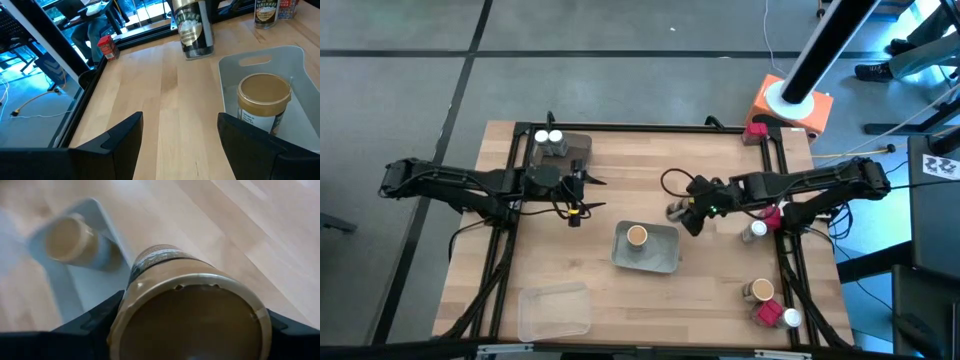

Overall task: Sort spices by type
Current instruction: Put the top gold seasoning bottle into the gray bin

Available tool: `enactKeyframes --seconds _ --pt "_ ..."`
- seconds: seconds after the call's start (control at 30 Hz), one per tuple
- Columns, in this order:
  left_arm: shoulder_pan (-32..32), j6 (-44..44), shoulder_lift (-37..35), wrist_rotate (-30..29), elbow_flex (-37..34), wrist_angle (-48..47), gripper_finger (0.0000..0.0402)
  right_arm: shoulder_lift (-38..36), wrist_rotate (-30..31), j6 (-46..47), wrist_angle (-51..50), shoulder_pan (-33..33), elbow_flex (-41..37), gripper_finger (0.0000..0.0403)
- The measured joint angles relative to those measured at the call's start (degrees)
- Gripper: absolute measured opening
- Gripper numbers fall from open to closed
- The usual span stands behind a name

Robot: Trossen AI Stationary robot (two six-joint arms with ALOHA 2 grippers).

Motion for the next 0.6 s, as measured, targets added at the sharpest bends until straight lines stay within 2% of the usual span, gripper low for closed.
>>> enactKeyframes --seconds 0.23,0.6 --pt "0.0 0.3 0.0 0.0 0.0 0.0 0.0239 0.0 -2.2 -4.1 9.5 1.5 0.0 0.0287" --pt "0.0 0.4 0.0 0.0 0.0 0.9 0.0239 0.3 -3.0 -7.1 16.1 5.1 1.7 0.0287"
